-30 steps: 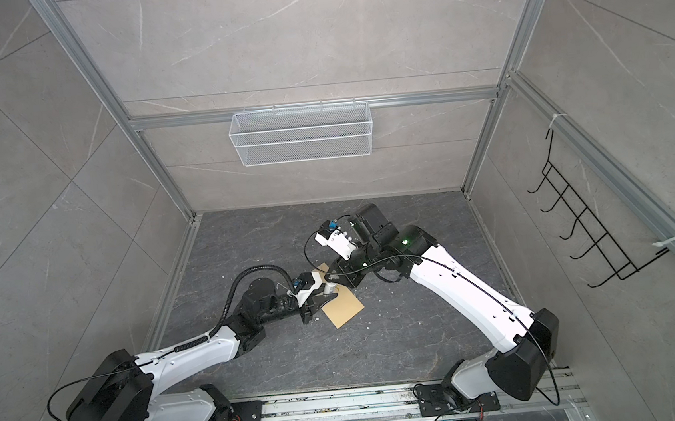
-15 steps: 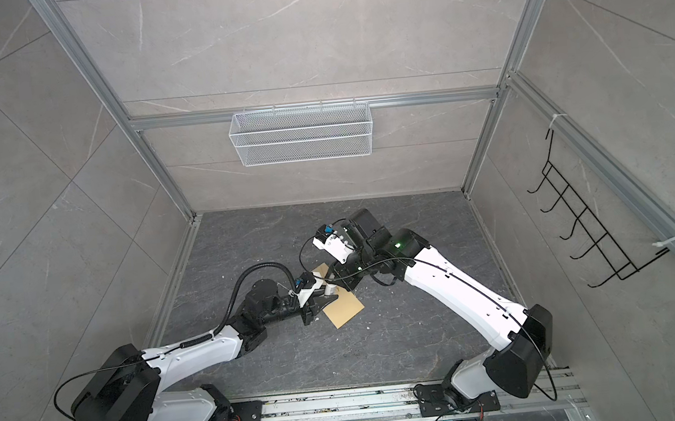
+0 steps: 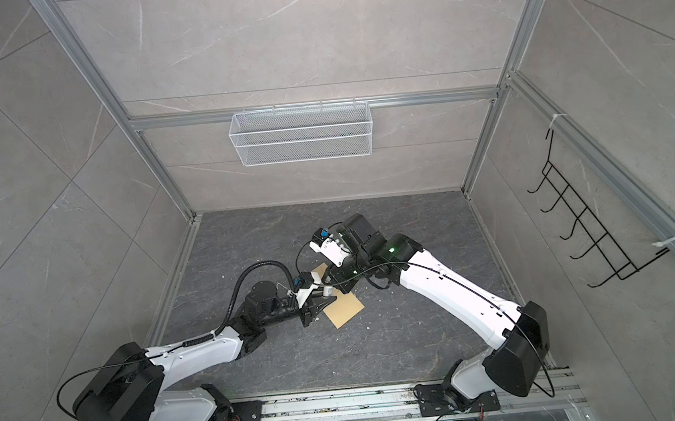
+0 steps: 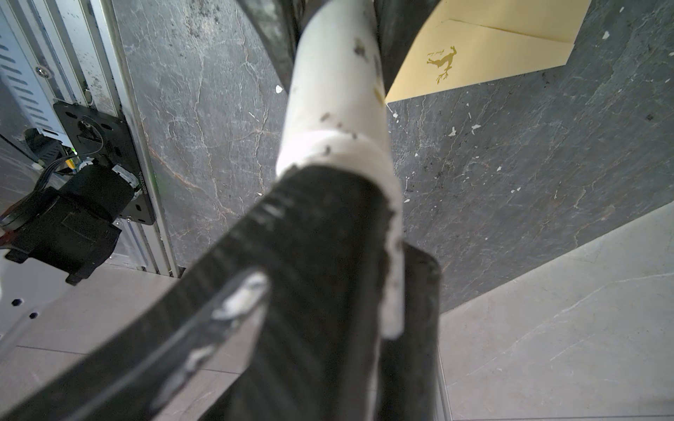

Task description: Place the letter into the envelope and seal it

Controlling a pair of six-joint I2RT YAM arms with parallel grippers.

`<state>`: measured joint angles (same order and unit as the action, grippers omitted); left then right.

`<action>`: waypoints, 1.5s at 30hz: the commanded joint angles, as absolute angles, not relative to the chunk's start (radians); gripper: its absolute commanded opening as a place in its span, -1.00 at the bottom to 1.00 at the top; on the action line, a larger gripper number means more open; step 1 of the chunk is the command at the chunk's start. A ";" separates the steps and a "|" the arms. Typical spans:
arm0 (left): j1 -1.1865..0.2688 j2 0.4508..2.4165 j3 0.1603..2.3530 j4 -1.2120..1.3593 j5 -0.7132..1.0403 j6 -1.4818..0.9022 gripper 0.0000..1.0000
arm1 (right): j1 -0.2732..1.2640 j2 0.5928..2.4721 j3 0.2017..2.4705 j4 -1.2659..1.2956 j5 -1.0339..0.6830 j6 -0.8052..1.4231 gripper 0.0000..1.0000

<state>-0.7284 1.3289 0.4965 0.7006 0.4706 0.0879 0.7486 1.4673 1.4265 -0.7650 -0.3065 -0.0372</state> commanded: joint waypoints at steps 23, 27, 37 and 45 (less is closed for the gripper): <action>-0.713 1.298 0.596 0.853 0.489 0.122 -1.00 | 0.800 1.288 1.475 -0.740 -0.254 0.056 0.23; -0.712 1.302 0.596 0.854 0.489 0.121 -1.00 | 0.798 1.224 1.450 -0.689 -0.187 0.077 0.54; -0.713 1.306 0.603 0.860 0.497 0.116 -1.00 | 0.772 1.271 1.498 -0.707 0.030 0.126 1.00; -0.712 1.295 0.594 0.866 0.497 0.117 -1.00 | 0.741 1.329 1.516 -0.734 0.031 0.144 1.00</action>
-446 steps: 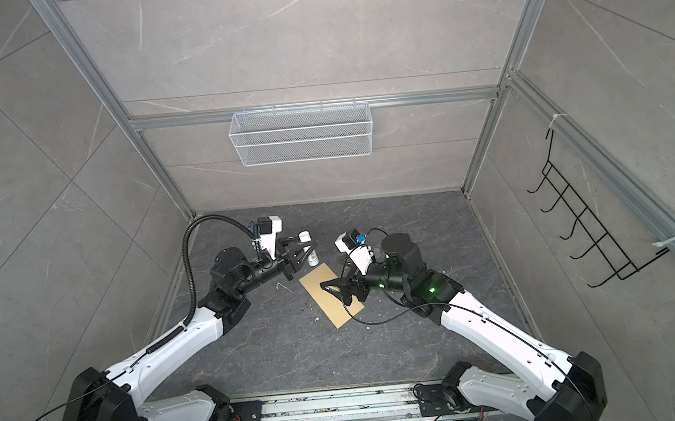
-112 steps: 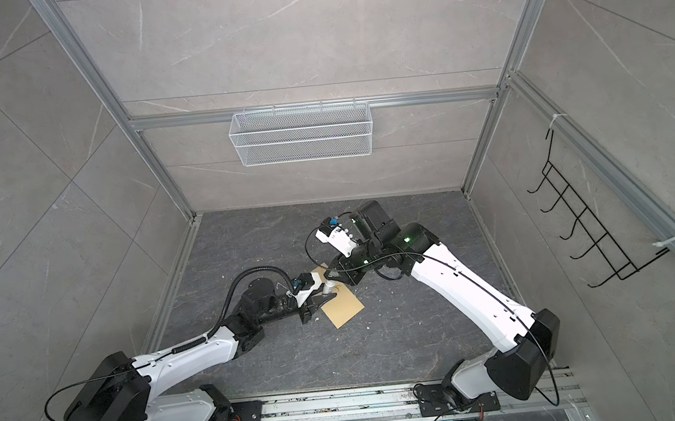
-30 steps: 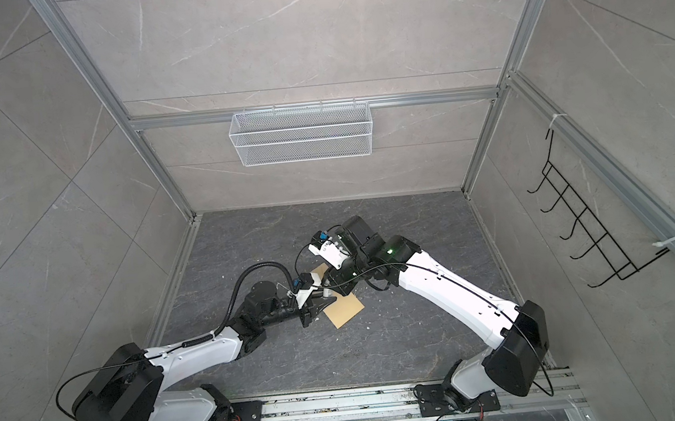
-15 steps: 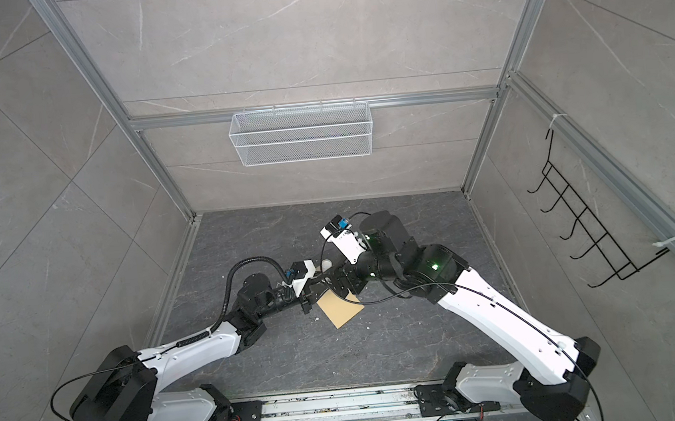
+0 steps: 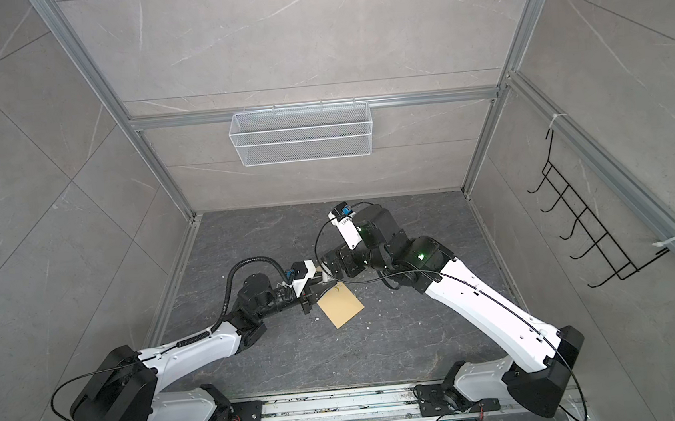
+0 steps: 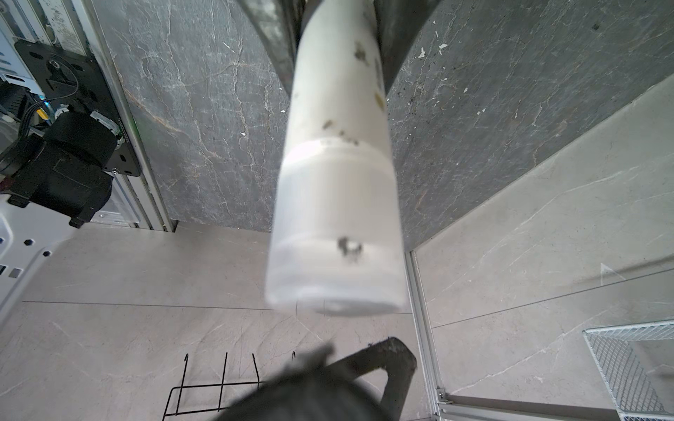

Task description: Place the letter into the envelope and seal it

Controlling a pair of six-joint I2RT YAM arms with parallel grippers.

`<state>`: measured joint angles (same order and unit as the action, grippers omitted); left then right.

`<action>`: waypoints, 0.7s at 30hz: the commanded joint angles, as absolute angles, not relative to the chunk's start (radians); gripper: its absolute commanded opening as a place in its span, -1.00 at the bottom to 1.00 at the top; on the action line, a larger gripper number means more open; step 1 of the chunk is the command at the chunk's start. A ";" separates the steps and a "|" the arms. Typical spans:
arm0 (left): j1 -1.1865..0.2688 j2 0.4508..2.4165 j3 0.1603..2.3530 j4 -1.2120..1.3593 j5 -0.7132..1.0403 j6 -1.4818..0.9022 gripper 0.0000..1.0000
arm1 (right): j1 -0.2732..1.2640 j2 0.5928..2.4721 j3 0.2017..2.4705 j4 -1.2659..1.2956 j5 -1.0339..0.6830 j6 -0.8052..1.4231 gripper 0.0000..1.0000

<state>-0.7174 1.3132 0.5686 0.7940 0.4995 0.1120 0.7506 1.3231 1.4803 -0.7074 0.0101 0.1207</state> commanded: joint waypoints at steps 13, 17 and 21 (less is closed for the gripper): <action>-0.713 1.291 0.578 0.910 0.473 0.107 -1.00 | 0.732 1.370 1.441 -0.776 -0.025 0.097 0.97; -0.712 1.288 0.568 0.944 0.452 0.100 -1.00 | 0.732 1.398 1.412 -0.808 -0.069 0.077 0.93; -0.712 1.286 0.564 0.958 0.441 0.097 -1.00 | 0.733 1.411 1.366 -0.813 -0.077 0.080 0.91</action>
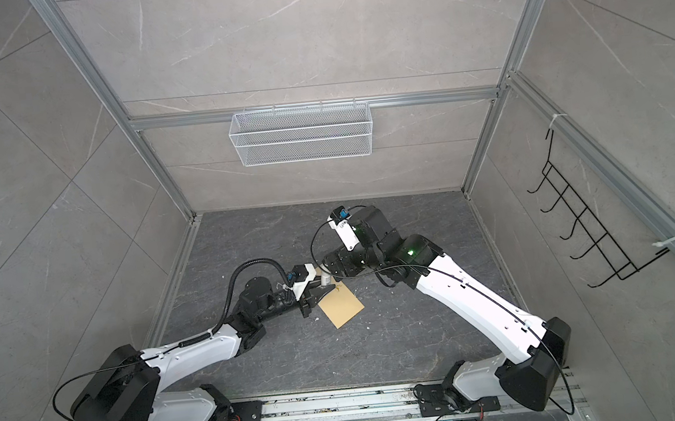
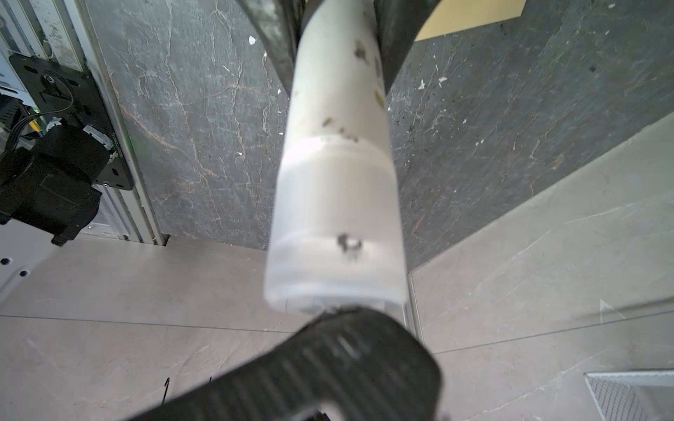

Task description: Place the letter into the envelope and seal it

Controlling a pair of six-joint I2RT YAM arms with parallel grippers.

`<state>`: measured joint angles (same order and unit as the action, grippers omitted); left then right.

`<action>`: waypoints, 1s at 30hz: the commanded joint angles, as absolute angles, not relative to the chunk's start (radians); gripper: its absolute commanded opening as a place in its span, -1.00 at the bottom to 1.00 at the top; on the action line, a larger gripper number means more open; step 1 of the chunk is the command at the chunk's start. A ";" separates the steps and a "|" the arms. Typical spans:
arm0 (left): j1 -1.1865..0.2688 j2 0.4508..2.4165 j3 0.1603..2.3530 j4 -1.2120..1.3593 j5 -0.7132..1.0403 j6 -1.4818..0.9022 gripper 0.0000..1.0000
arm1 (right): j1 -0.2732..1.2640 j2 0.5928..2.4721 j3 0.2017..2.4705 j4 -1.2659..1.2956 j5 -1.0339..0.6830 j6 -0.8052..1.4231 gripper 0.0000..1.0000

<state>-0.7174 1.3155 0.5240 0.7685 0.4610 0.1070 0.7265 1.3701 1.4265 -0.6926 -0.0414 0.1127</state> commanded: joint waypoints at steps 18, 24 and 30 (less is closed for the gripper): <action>-0.700 1.284 0.551 1.038 0.418 0.049 -1.00 | 0.736 1.439 1.271 -0.804 -0.104 0.077 0.81; -0.700 1.289 0.554 1.016 0.422 0.056 -1.00 | 0.735 1.391 1.314 -0.758 -0.110 0.089 0.81; -0.699 1.296 0.565 0.943 0.437 0.075 -1.00 | 0.729 1.222 1.328 -0.591 -0.172 0.106 0.92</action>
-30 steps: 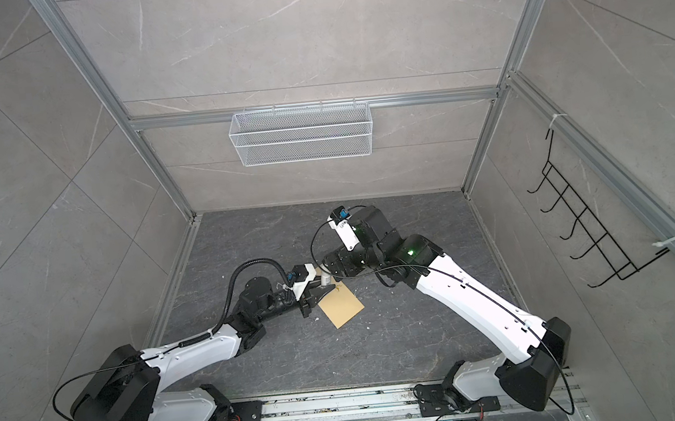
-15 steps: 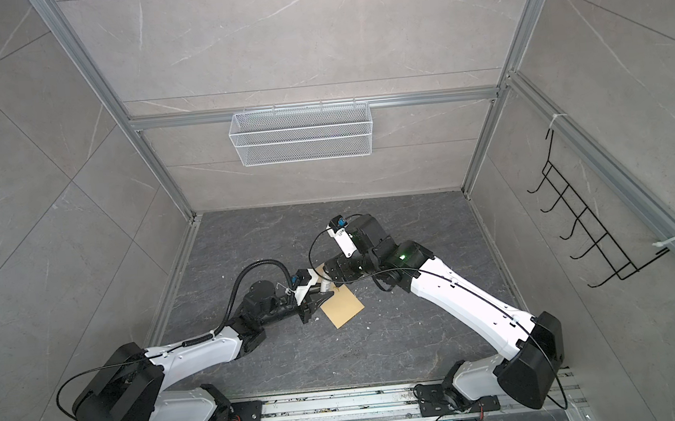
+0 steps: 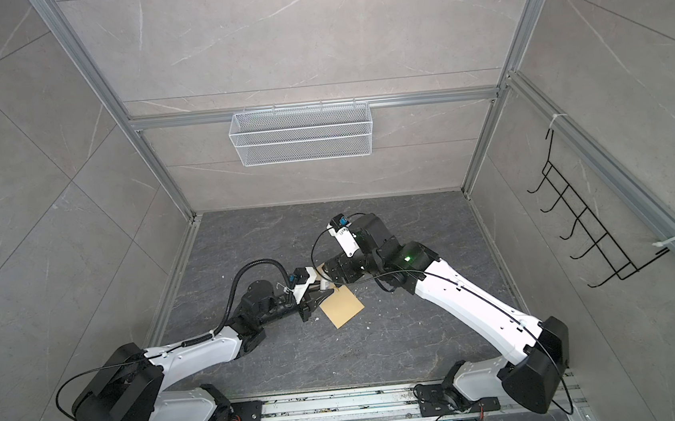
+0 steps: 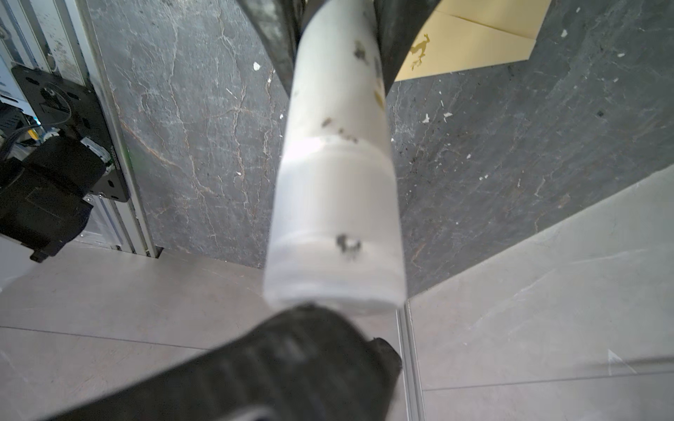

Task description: Place the letter into the envelope and seal it

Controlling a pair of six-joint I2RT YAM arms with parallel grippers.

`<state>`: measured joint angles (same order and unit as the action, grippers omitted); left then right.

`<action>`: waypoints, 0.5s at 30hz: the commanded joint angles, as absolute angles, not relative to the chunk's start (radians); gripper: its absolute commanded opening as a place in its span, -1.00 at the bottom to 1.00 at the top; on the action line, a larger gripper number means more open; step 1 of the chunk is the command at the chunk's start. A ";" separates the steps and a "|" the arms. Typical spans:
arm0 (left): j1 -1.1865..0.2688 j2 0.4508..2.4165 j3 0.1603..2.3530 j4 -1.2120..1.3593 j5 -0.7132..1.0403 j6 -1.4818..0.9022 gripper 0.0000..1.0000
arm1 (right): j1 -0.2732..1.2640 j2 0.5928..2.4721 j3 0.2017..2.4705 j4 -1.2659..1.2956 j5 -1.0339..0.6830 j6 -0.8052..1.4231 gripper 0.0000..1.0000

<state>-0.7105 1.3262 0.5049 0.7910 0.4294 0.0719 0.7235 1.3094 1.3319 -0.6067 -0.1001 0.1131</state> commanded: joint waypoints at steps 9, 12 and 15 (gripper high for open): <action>-0.699 1.302 0.565 0.952 0.452 0.073 -1.00 | 0.726 1.120 1.309 -0.588 -0.187 0.078 0.97; -0.699 1.307 0.570 0.957 0.460 0.065 -1.00 | 0.728 1.139 1.313 -0.606 -0.196 0.057 0.97; -0.700 1.303 0.572 0.957 0.471 0.058 -1.00 | 0.729 1.172 1.323 -0.613 -0.221 0.031 0.90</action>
<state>-0.7040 1.3205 0.5320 0.8772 0.4347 0.0700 0.7242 1.1469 1.3258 -0.5823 -0.1925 0.0685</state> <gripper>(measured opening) 0.252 0.957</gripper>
